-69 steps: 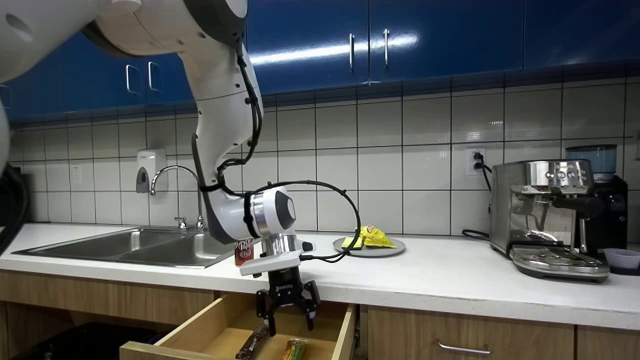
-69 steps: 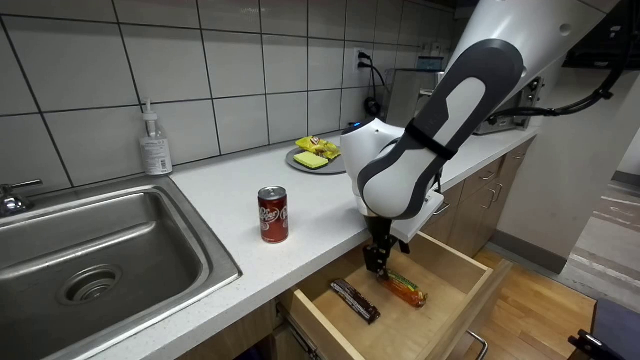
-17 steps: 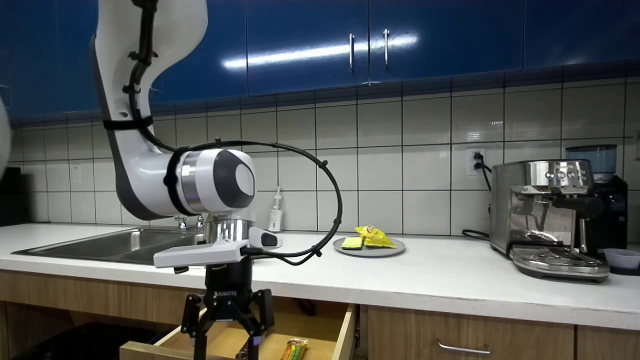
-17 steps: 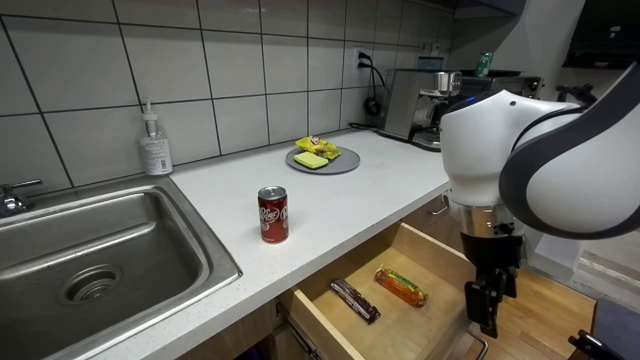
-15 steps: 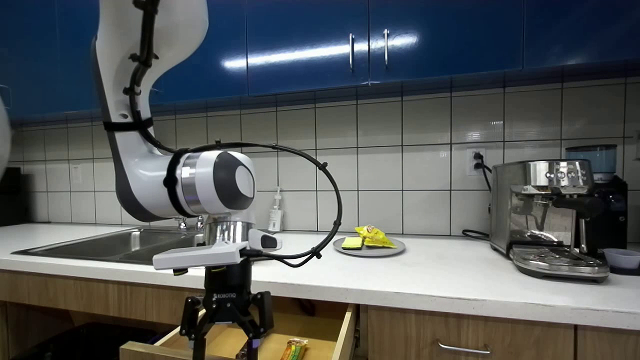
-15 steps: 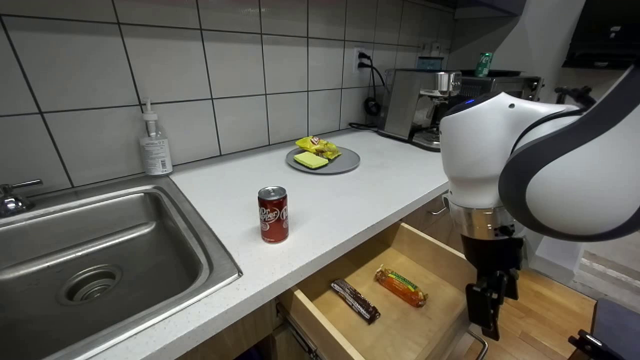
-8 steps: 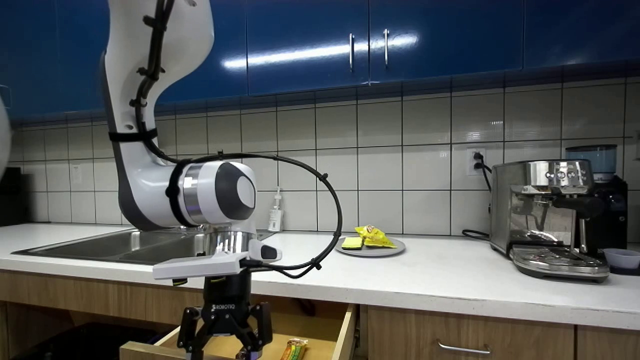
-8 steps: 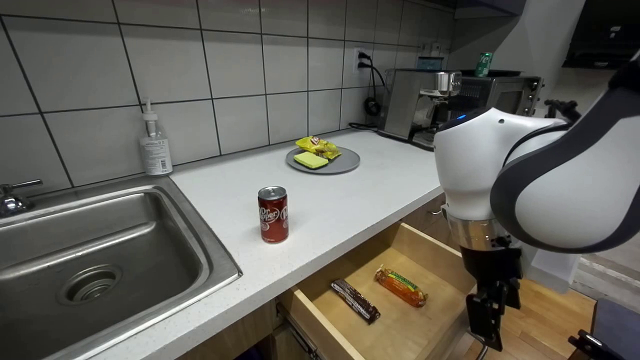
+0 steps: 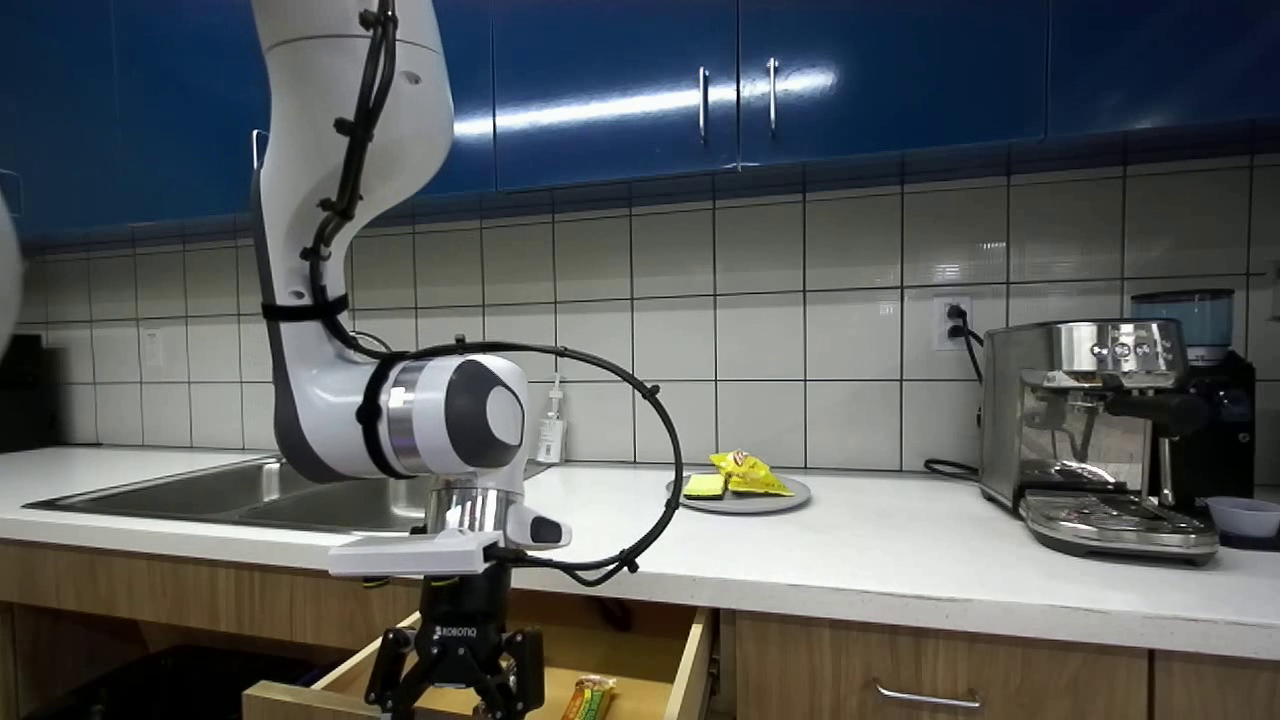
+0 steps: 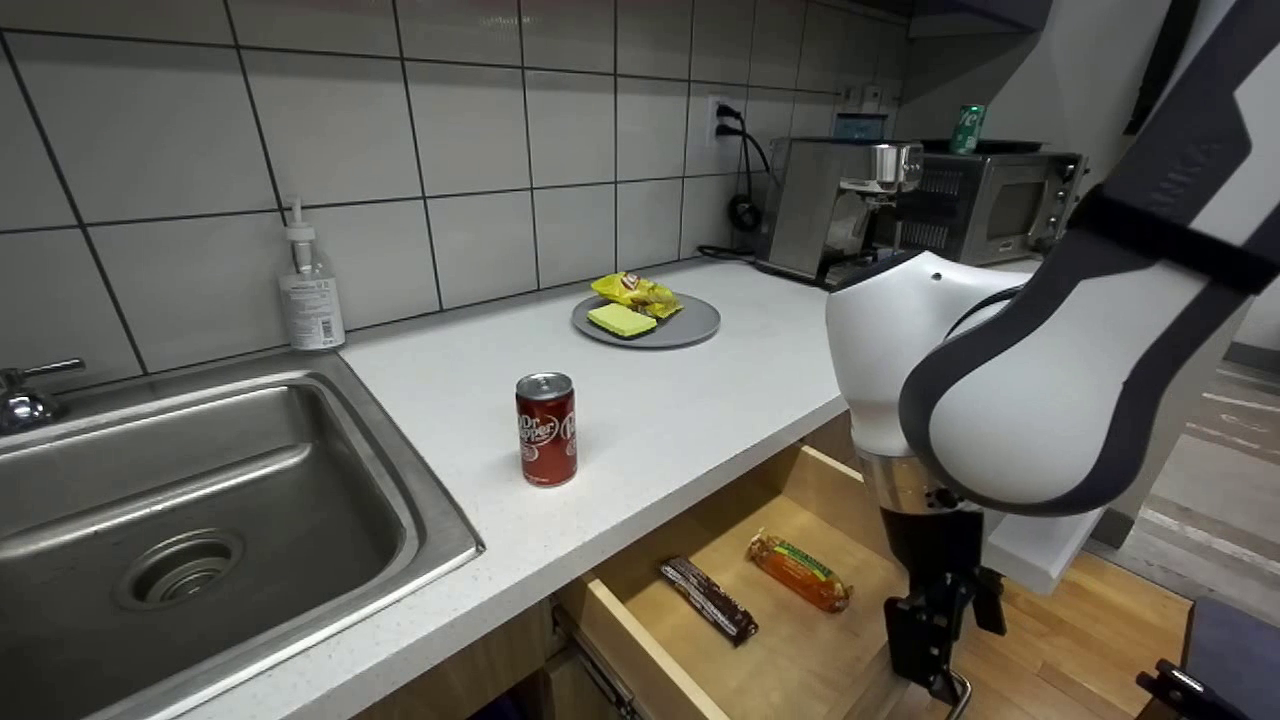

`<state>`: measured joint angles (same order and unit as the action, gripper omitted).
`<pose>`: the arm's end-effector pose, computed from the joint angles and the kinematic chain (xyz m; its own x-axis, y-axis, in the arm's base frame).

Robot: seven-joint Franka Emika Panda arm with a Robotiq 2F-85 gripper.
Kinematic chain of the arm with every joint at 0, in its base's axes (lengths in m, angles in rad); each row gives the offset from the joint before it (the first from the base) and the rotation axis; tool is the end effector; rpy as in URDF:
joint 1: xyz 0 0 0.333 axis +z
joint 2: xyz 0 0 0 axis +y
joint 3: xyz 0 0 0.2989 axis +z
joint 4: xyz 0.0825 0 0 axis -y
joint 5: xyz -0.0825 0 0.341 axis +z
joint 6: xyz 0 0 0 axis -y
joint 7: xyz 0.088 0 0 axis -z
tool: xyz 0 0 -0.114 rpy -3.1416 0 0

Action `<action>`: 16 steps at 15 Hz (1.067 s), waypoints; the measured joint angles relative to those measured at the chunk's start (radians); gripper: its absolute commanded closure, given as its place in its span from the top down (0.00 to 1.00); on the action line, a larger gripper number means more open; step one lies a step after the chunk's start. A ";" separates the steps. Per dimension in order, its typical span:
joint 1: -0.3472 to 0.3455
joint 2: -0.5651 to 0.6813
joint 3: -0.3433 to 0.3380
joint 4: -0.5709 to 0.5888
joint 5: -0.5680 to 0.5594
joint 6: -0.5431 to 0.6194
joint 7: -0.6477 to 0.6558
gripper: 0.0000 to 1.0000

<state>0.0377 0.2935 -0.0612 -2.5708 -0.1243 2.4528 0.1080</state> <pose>0.3732 -0.0116 0.1504 0.9180 -0.0380 -0.3949 -0.0005 -0.9955 0.0947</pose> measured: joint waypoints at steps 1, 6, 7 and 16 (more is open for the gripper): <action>0.000 0.007 0.000 0.009 0.001 0.002 0.001 1.00; 0.000 0.026 -0.001 0.035 0.001 0.030 0.042 1.00; 0.001 0.026 -0.001 0.035 0.000 0.041 0.052 1.00; 0.042 0.035 -0.028 0.039 -0.017 0.150 0.164 1.00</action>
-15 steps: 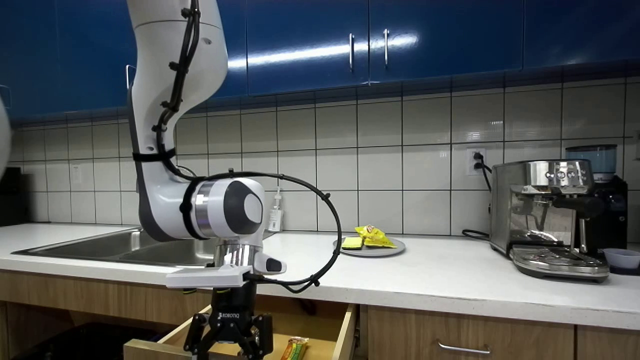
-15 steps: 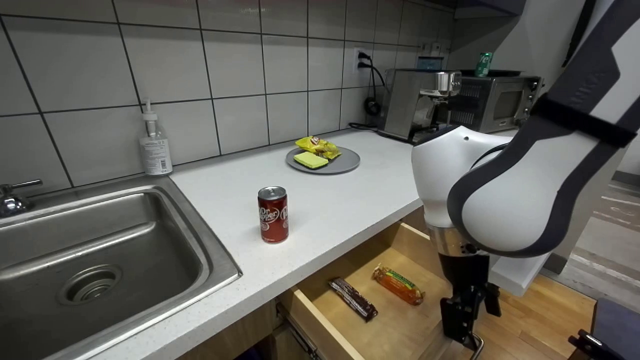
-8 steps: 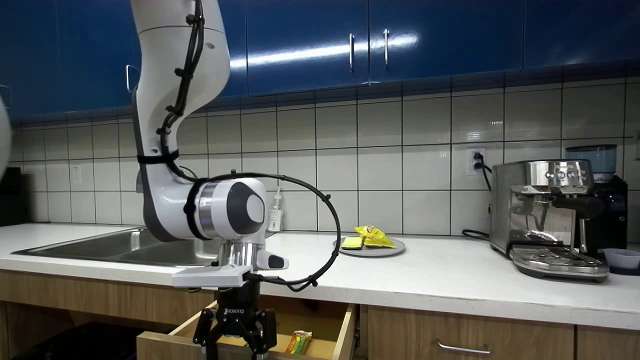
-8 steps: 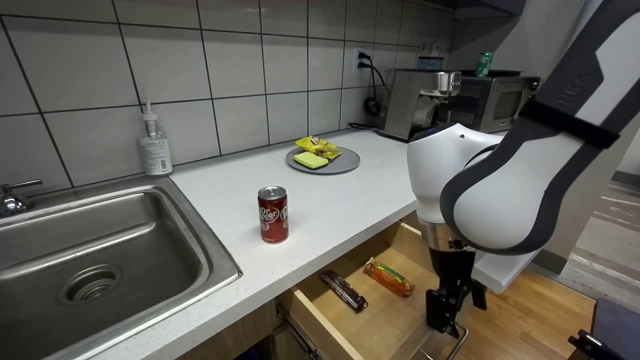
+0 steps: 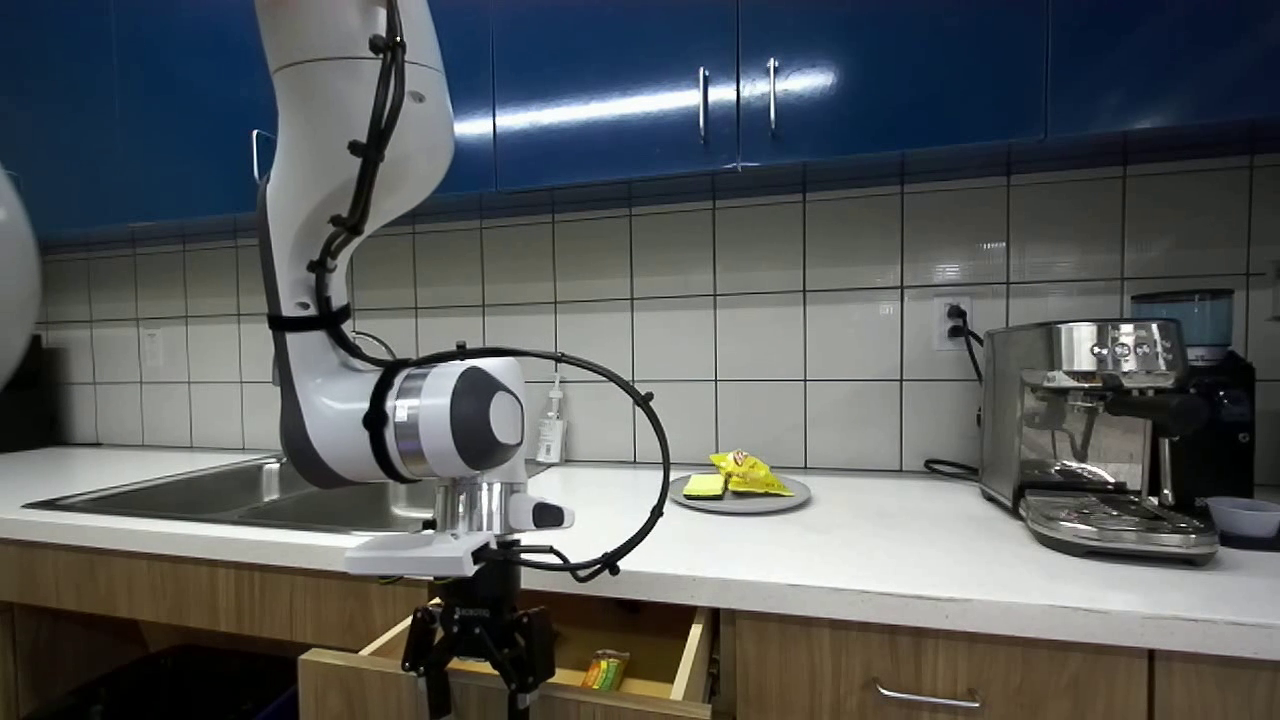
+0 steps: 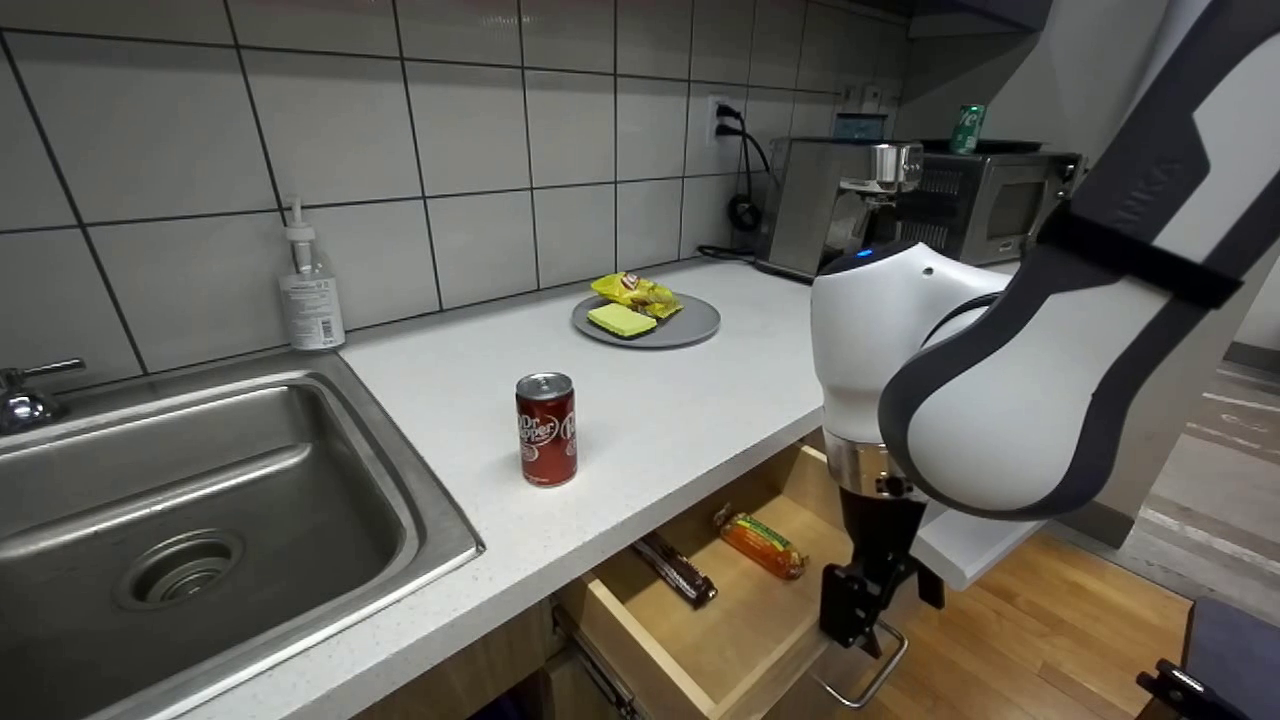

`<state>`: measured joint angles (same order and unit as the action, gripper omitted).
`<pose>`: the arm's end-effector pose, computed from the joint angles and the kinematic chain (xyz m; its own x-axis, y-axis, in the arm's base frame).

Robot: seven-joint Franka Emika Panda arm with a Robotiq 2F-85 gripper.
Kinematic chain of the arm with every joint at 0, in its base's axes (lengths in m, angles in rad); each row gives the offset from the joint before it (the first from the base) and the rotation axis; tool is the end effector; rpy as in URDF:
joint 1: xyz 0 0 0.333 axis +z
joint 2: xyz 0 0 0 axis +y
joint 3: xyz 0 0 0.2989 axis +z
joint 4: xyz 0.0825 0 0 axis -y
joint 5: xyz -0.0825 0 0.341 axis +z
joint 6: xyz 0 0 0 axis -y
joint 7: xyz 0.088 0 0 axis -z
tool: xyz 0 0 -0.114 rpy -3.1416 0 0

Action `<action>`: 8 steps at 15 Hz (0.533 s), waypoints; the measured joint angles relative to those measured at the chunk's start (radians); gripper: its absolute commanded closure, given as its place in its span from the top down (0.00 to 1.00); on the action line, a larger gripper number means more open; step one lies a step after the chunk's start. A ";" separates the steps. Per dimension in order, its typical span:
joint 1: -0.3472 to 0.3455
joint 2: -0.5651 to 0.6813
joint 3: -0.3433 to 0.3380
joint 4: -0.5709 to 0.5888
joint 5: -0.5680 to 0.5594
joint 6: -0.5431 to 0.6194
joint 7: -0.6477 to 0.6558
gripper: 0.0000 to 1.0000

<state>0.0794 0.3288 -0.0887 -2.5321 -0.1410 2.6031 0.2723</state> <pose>0.4044 -0.0046 0.1522 0.9593 -0.1612 -0.2318 -0.1324 -0.9820 0.1347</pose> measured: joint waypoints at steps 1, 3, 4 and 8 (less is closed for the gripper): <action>0.006 0.003 -0.004 0.003 -0.001 0.007 0.010 1.00; 0.015 0.013 -0.008 0.014 -0.003 0.018 0.028 1.00; 0.019 0.020 -0.011 0.021 -0.003 0.021 0.035 1.00; 0.038 0.053 -0.020 0.061 -0.003 0.029 0.048 1.00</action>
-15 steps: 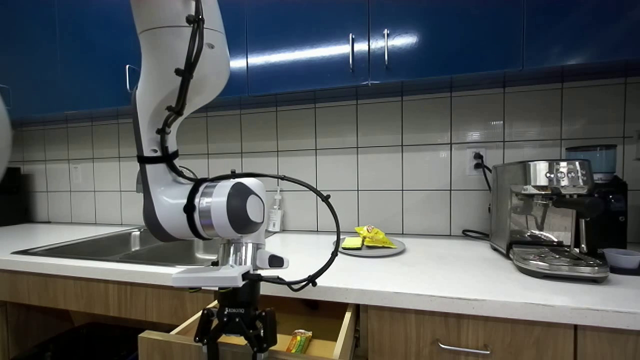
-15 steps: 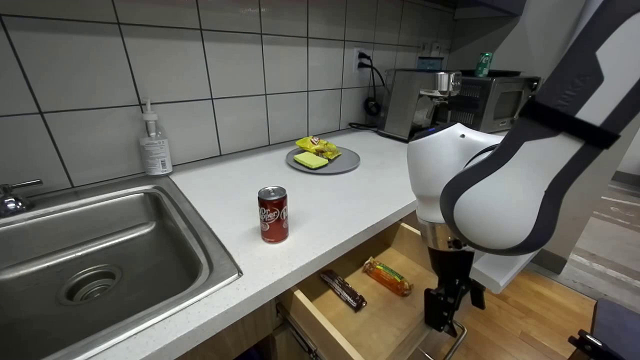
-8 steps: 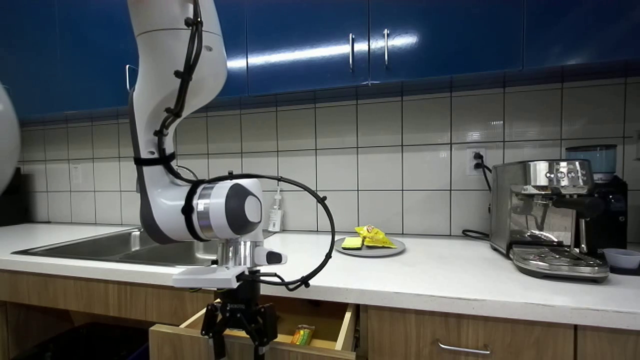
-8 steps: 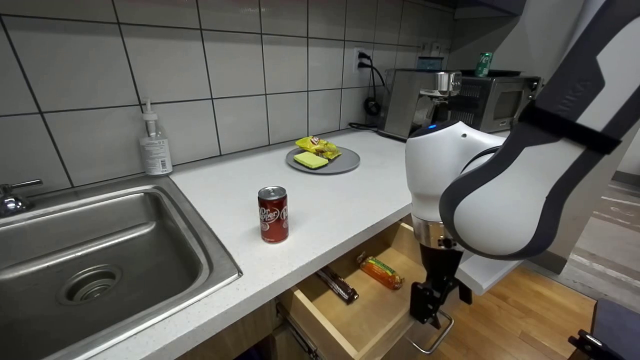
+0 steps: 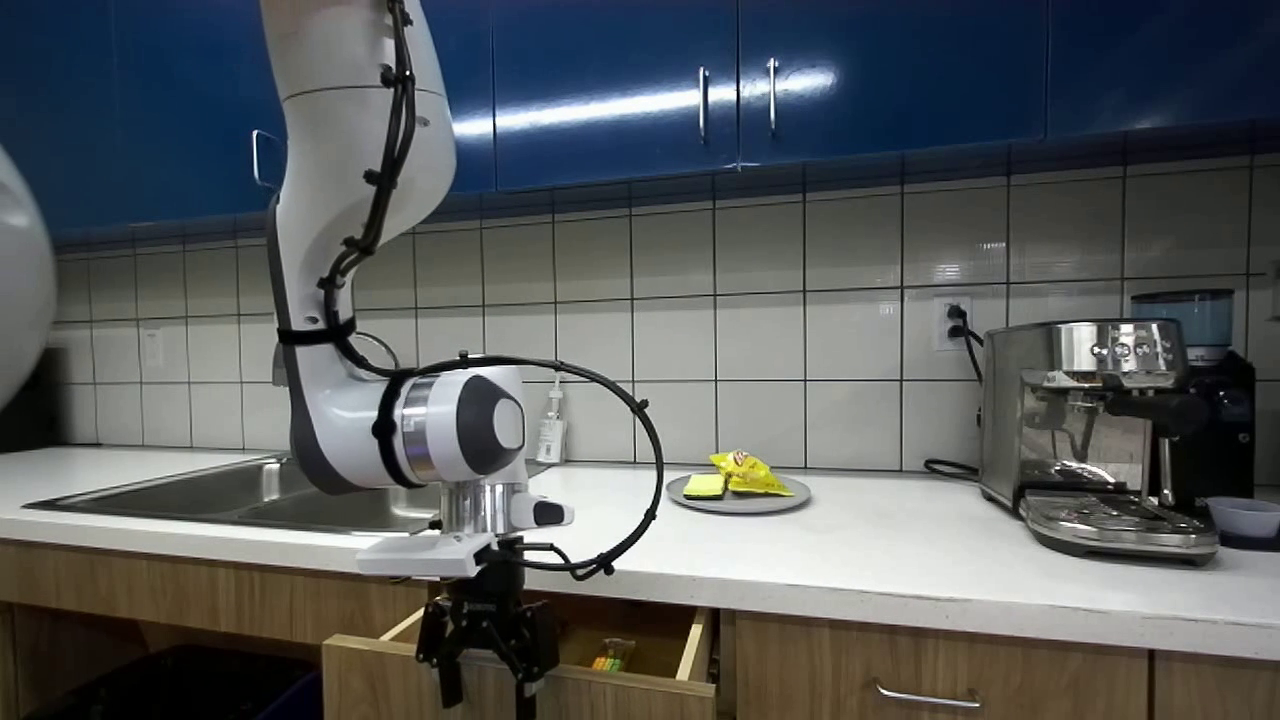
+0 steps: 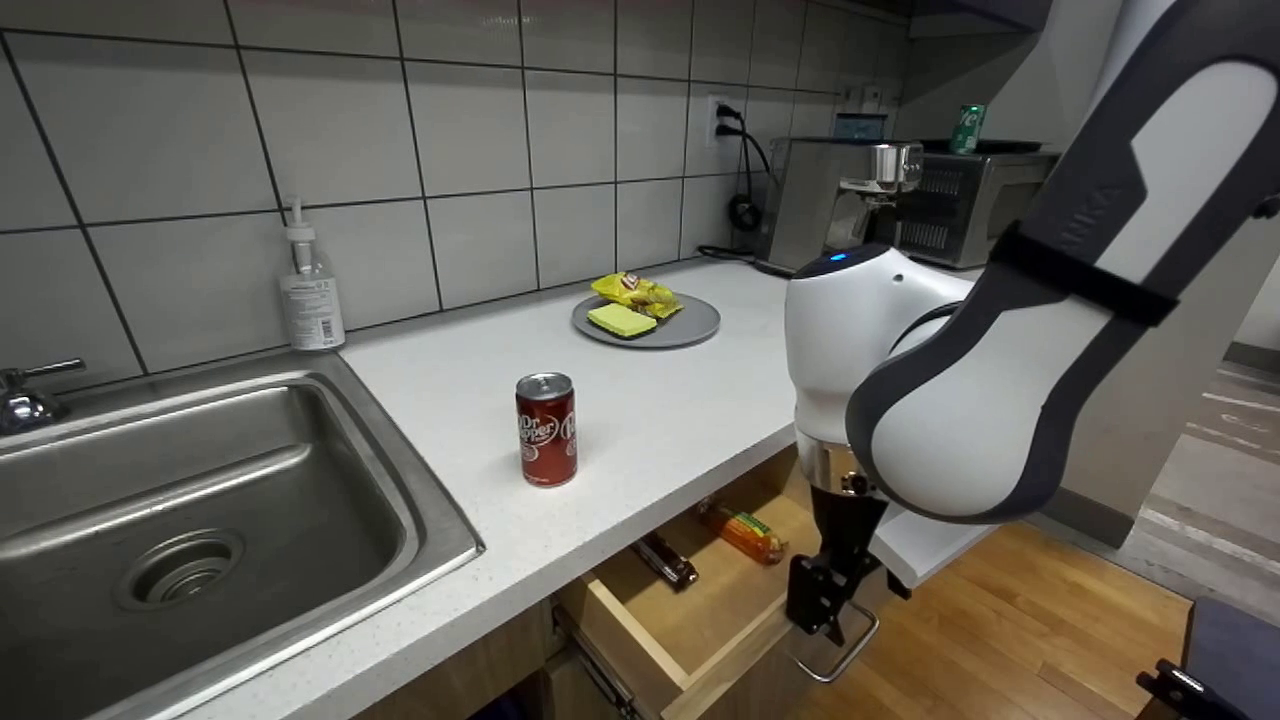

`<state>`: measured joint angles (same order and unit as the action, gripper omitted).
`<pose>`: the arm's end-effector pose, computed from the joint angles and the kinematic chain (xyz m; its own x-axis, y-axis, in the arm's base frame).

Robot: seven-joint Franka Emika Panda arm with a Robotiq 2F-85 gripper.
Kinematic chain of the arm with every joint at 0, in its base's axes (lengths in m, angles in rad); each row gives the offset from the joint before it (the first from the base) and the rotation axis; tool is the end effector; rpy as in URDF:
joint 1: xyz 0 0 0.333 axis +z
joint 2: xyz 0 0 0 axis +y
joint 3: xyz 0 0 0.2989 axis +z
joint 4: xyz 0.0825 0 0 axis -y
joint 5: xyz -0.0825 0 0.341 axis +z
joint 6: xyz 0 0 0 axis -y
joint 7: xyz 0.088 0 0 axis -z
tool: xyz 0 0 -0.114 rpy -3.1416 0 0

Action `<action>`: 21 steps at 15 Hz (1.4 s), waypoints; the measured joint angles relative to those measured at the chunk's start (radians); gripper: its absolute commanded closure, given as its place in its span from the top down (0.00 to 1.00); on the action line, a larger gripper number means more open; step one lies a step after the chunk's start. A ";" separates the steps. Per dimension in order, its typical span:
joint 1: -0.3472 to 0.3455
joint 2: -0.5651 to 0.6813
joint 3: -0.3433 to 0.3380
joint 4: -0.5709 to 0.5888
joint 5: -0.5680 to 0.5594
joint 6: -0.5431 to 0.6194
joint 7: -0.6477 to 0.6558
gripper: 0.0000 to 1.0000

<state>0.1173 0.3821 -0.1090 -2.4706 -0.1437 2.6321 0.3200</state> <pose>0.4253 0.0023 0.1466 0.9647 -0.1849 -0.1874 -0.1584 -0.9763 0.1476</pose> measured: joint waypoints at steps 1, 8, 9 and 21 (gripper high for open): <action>0.003 0.006 -0.003 0.011 0.000 0.000 0.000 1.00; 0.008 0.045 -0.009 0.078 0.000 0.004 0.000 1.00; 0.008 0.047 -0.009 0.082 0.000 0.007 0.000 1.00; 0.008 0.013 -0.007 0.001 0.000 0.184 -0.039 1.00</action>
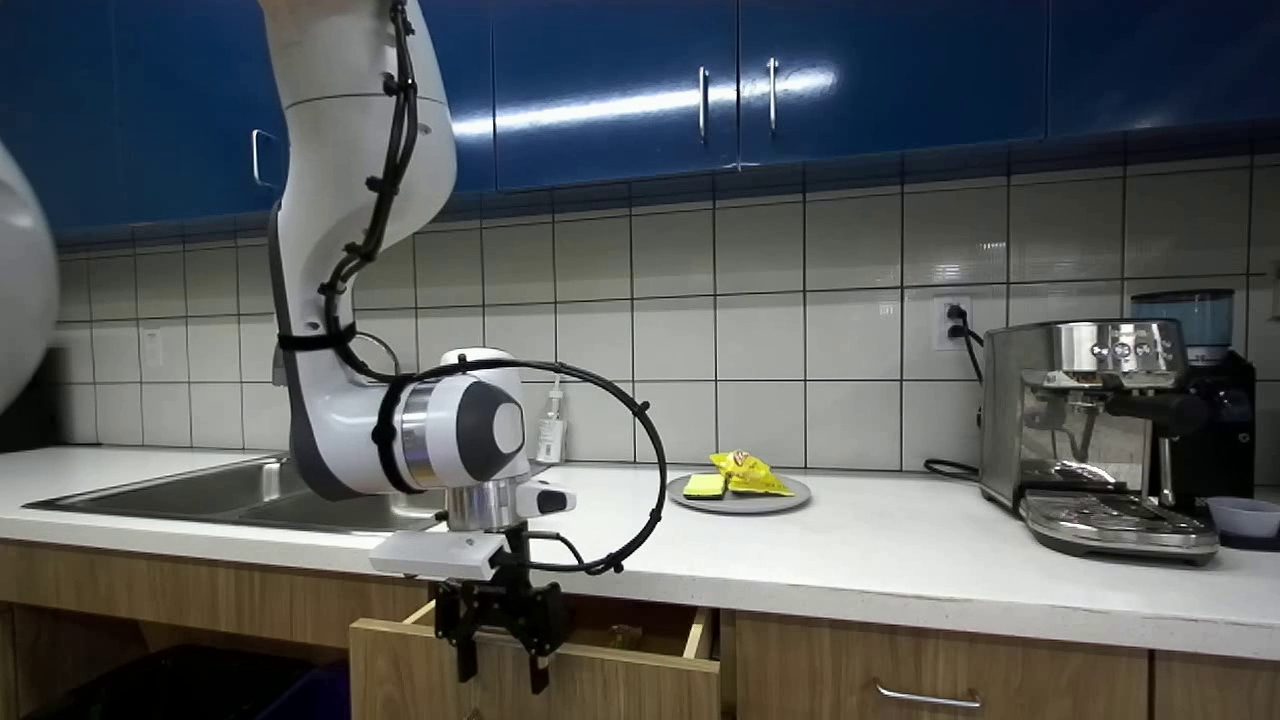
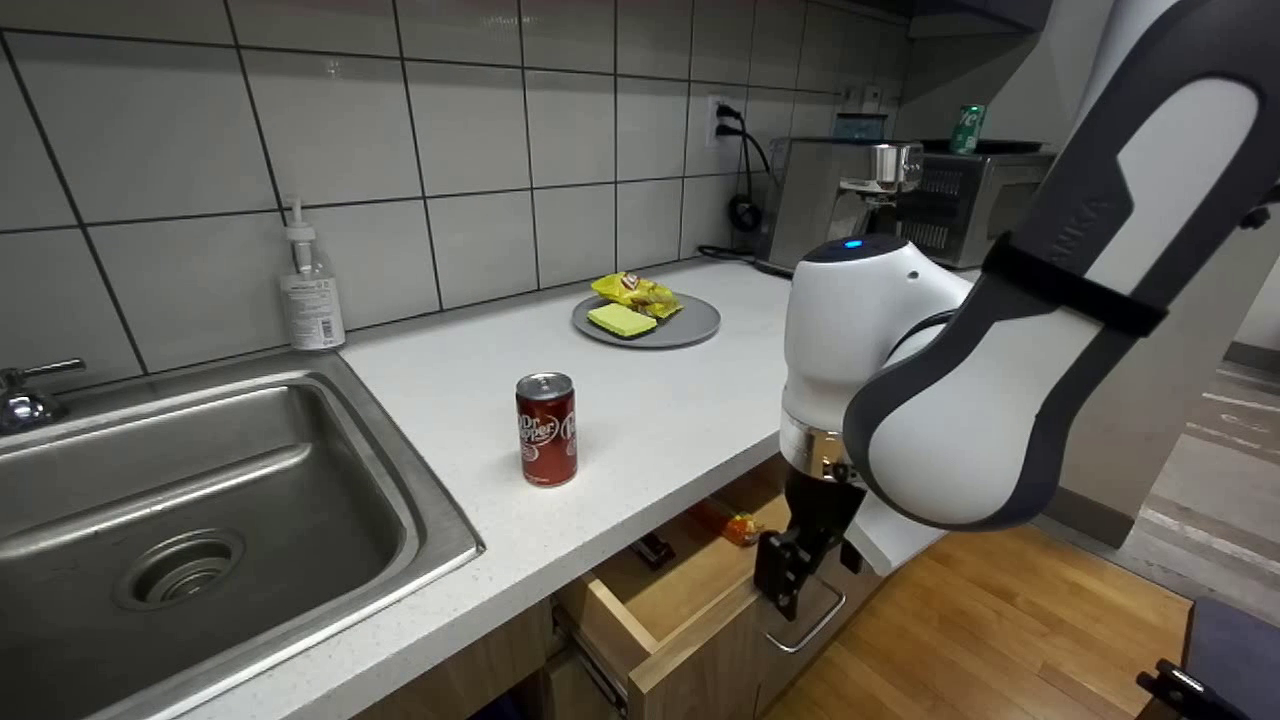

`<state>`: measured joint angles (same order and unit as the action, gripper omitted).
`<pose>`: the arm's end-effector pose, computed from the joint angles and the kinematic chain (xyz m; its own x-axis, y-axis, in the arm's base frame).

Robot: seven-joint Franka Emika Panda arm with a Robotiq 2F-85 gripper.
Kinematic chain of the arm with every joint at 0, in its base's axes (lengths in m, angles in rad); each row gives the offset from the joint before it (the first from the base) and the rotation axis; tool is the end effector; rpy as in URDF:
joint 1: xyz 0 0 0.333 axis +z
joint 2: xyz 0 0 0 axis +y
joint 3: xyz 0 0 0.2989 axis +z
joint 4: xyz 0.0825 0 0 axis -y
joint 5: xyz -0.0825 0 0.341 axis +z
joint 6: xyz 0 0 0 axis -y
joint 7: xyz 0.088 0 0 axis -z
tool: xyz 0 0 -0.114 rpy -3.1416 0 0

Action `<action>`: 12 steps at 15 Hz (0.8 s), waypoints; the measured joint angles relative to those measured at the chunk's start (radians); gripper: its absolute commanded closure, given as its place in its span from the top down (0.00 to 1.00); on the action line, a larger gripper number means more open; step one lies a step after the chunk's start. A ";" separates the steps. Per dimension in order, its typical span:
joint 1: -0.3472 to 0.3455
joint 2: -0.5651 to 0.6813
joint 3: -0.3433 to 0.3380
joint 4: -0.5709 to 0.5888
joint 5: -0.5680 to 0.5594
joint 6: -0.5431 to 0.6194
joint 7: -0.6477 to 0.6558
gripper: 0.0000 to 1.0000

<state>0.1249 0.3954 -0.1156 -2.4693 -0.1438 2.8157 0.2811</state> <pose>0.4461 0.0069 0.1542 0.9914 -0.1276 -0.0300 -0.1243 -0.9876 0.0955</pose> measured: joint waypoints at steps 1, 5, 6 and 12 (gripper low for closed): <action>0.000 -0.008 0.000 -0.016 0.000 0.026 -0.009 1.00; 0.000 -0.047 -0.001 -0.086 0.000 0.114 -0.048 1.00; 0.000 -0.054 -0.001 -0.101 0.000 0.134 -0.057 1.00; 0.009 -0.062 -0.026 -0.157 -0.001 0.245 -0.109 1.00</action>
<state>0.1344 0.3333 -0.1415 -2.6260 -0.1443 3.0606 0.1726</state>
